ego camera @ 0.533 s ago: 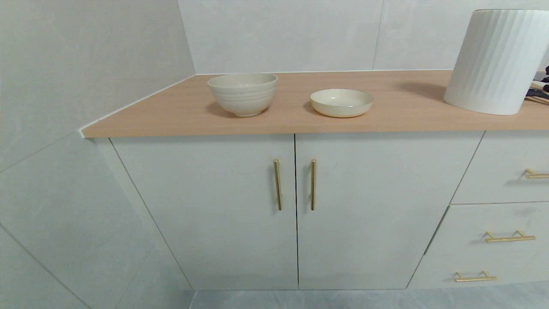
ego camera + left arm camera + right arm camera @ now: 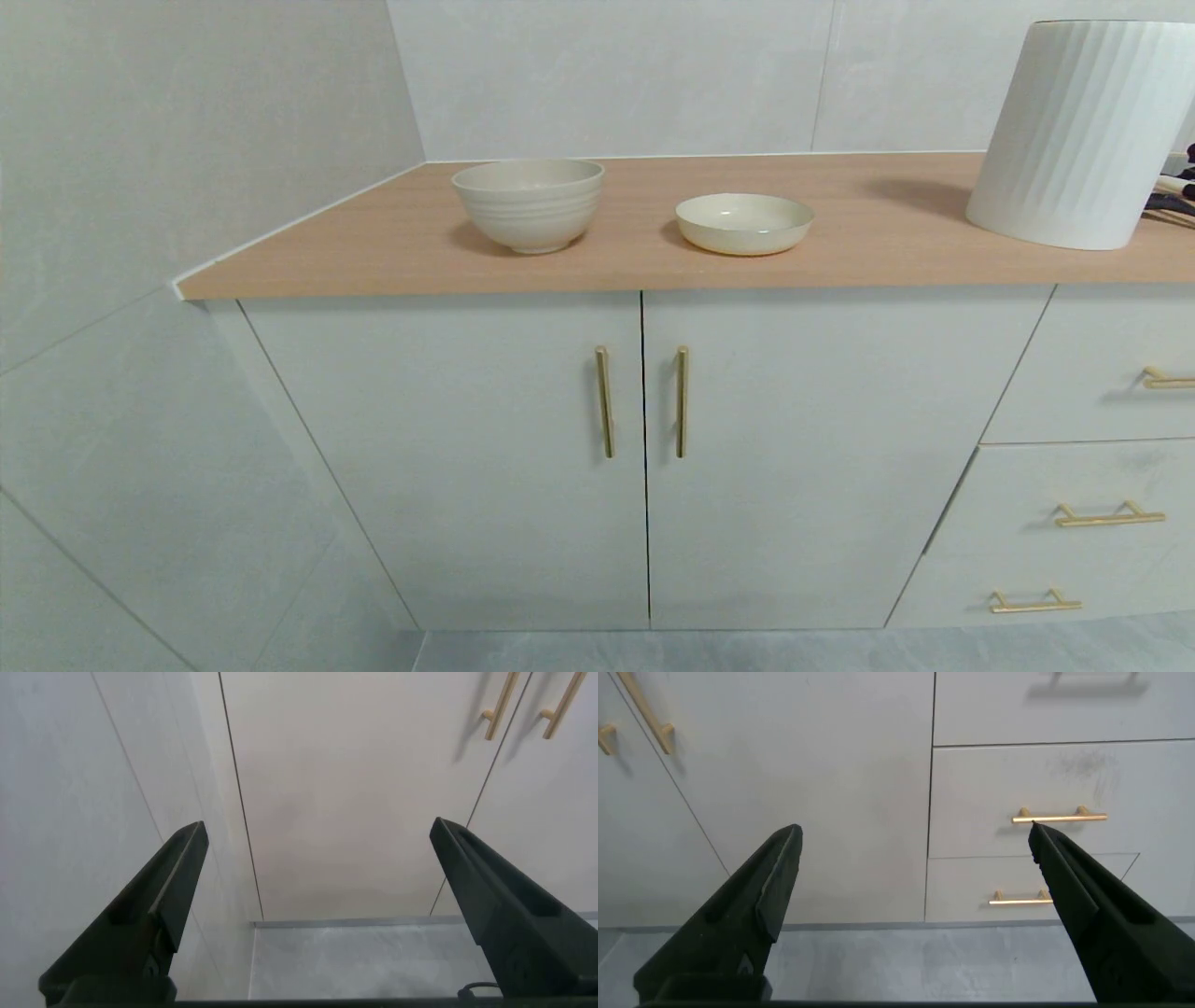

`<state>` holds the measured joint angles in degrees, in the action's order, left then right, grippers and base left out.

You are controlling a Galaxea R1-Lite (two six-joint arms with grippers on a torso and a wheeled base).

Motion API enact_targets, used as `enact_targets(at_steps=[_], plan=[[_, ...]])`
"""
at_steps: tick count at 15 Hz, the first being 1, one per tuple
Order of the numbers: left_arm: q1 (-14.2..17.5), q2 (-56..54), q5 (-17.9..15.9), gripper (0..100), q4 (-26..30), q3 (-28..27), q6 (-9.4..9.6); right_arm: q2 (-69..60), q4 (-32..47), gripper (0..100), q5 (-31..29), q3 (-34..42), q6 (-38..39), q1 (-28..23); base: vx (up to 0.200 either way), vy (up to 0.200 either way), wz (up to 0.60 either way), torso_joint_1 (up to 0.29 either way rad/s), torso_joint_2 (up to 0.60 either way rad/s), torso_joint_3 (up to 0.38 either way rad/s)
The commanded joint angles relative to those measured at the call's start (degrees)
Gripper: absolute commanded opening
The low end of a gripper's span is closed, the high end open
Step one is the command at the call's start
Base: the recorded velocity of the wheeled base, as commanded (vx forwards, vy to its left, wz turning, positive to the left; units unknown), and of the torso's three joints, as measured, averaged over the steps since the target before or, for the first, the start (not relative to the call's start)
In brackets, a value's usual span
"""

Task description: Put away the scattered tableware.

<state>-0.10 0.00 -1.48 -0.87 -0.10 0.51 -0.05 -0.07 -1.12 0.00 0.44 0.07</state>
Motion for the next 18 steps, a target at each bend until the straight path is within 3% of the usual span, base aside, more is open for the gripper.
enact_targets(at_steps=[1, 5, 6, 9, 11, 14, 18], plan=[[0.0, 0.0, 0.0, 100, 0.0, 0.0, 0.02, 0.0, 0.0, 100, 0.0, 0.0, -0.4, 0.0, 0.000, 0.000, 0.00, 0.000, 0.00, 0.000], [0.0, 0.0, 0.0, 100, 0.0, 0.0, 0.02, 0.0, -0.4, 100, 0.0, -0.1, -2.2, 0.0, 0.000, 0.000, 0.00, 0.000, 0.00, 0.000], [0.0, 0.0, 0.0, 100, 0.0, 0.0, 0.02, 1.0, -1.3, 100, 1.6, -4.0, -2.8, 0.4, 0.000, 0.000, 0.00, 0.000, 0.00, 0.000], [0.0, 0.0, 0.0, 100, 0.0, 0.0, 0.02, 25.6, 0.0, 100, 13.3, -17.4, -2.7, 1.7, 0.000, 0.000, 0.00, 0.000, 0.00, 0.000], [0.0, 0.0, 0.0, 100, 0.0, 0.0, 0.02, 41.8, -0.9, 100, 17.3, -23.1, -2.4, 3.4, 0.000, 0.000, 0.00, 0.000, 0.00, 0.000], [0.0, 0.0, 0.0, 100, 0.0, 0.0, 0.02, 61.4, -3.5, 100, 17.3, -34.1, 1.7, 13.1, 0.000, 0.000, 0.00, 0.000, 0.00, 0.000], [0.0, 0.0, 0.0, 100, 0.0, 0.0, 0.02, 81.2, -11.1, 100, 17.6, -42.1, 4.7, 23.2, 0.000, 0.000, 0.00, 0.000, 0.00, 0.000]])
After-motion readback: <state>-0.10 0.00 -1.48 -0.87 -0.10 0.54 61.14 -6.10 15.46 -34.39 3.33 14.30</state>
